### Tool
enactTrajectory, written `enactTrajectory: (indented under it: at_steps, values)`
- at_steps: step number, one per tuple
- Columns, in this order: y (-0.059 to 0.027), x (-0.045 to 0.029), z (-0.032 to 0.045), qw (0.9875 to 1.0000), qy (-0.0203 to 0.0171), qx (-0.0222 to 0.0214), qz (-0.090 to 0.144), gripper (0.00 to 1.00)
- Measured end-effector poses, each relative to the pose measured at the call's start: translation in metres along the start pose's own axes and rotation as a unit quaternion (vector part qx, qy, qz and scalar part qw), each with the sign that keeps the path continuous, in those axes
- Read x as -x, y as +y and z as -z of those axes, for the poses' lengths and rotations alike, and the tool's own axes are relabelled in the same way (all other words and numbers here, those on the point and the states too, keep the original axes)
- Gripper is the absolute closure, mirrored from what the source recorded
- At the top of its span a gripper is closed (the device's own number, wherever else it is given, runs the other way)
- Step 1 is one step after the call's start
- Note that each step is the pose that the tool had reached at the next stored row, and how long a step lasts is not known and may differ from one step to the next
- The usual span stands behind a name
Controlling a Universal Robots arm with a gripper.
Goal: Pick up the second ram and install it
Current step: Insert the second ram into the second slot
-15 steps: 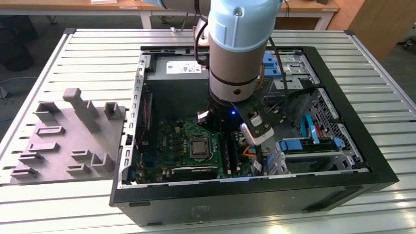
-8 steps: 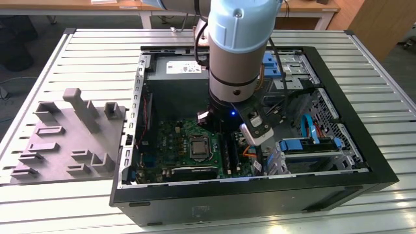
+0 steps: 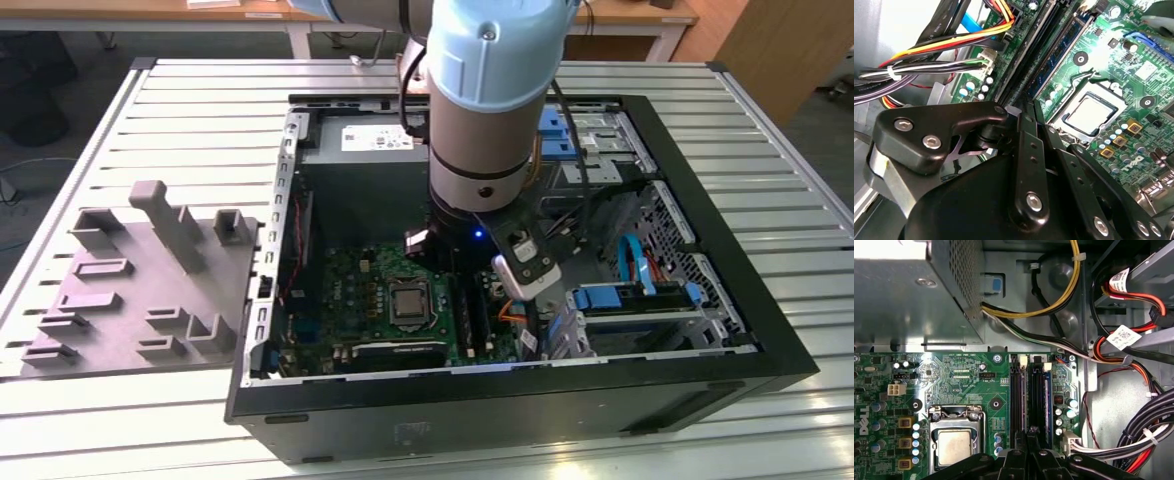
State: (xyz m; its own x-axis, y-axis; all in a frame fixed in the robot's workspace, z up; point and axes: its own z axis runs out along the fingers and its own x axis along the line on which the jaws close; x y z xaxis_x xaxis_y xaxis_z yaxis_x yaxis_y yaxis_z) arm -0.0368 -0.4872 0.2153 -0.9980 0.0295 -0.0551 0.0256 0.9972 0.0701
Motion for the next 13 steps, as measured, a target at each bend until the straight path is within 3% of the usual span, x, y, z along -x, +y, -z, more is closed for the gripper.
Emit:
enactTrajectory:
  at_steps: [13]
  values:
    - [-0.0001,-0.0001,-0.0014,1.0,0.0,0.0,0.0,0.87]
